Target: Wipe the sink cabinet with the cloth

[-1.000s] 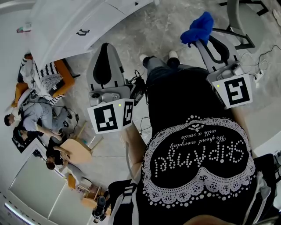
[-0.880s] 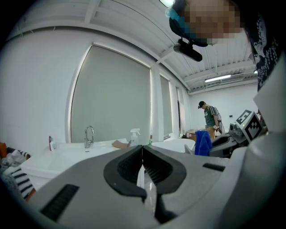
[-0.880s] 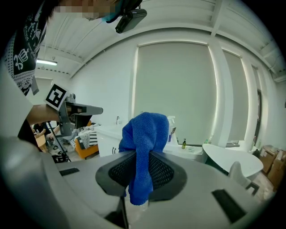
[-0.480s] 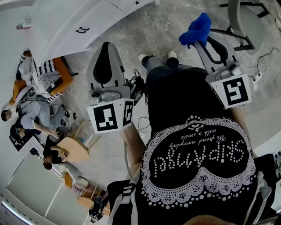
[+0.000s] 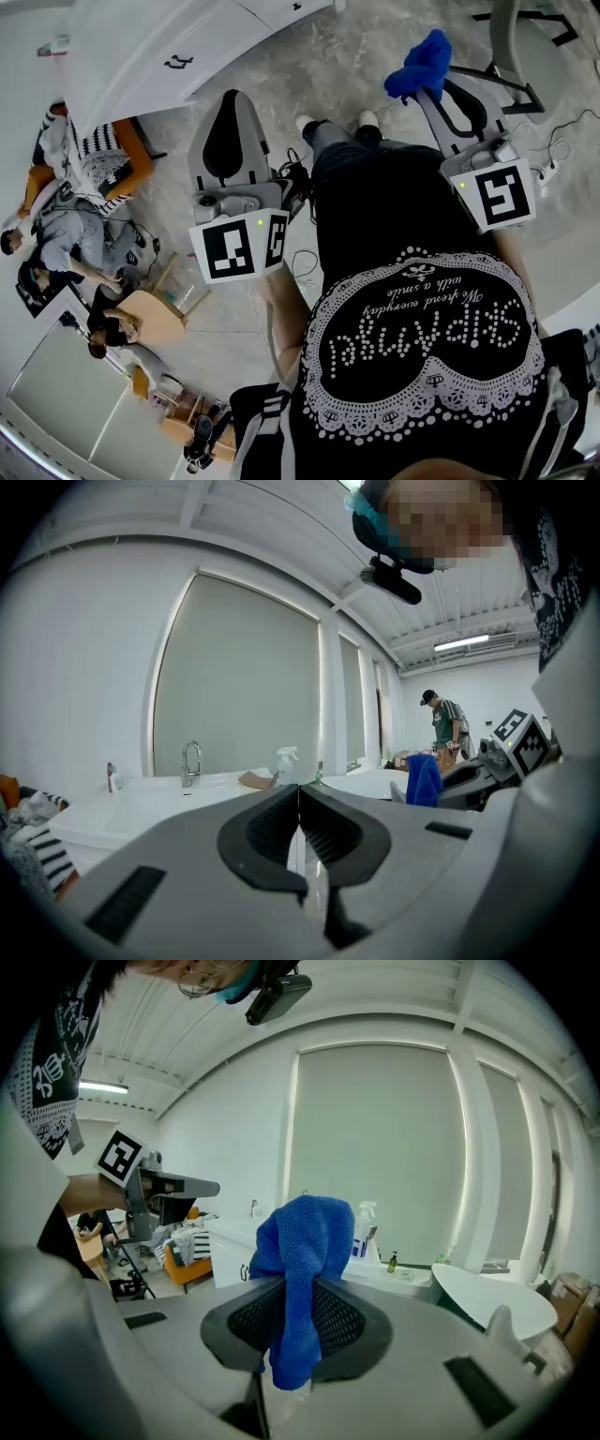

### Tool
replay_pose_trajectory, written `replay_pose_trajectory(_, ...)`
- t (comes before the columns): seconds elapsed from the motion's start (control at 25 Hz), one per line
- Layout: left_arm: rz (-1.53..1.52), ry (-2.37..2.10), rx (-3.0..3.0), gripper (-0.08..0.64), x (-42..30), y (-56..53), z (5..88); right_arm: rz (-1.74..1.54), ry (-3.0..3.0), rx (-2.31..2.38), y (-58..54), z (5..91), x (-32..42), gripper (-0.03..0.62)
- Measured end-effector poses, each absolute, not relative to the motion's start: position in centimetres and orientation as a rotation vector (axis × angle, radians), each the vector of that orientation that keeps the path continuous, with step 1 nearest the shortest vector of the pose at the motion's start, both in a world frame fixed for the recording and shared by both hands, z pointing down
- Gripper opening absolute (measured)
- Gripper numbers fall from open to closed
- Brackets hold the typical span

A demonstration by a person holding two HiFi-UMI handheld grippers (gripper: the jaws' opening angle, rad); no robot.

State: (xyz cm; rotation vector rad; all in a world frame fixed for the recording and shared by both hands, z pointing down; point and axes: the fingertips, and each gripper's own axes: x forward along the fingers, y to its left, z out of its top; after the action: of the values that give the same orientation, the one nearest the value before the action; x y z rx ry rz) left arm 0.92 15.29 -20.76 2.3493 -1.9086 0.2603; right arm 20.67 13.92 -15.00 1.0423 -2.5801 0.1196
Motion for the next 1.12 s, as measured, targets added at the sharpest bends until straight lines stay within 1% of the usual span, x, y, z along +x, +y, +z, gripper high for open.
replay_pose_trajectory(0.56,0.245,-1.843,2.398,0.006,1.5,13.9,-20.4,0.143,-2.537,1.11,13.6,-14.6,21.3,0.077)
replay_pose_trajectory(1.0,0.239,-1.556,2.57,0.006,1.9,7.8,-20.6,0.246,-2.367,1.383,12.9,-14.7,21.8,0.077)
replay_pose_trajectory(1.12,0.237,-1.525,2.589,0.006,1.2,8.0,-20.8,0.247,-2.348,1.421,13.7,-14.8,21.2,0.077)
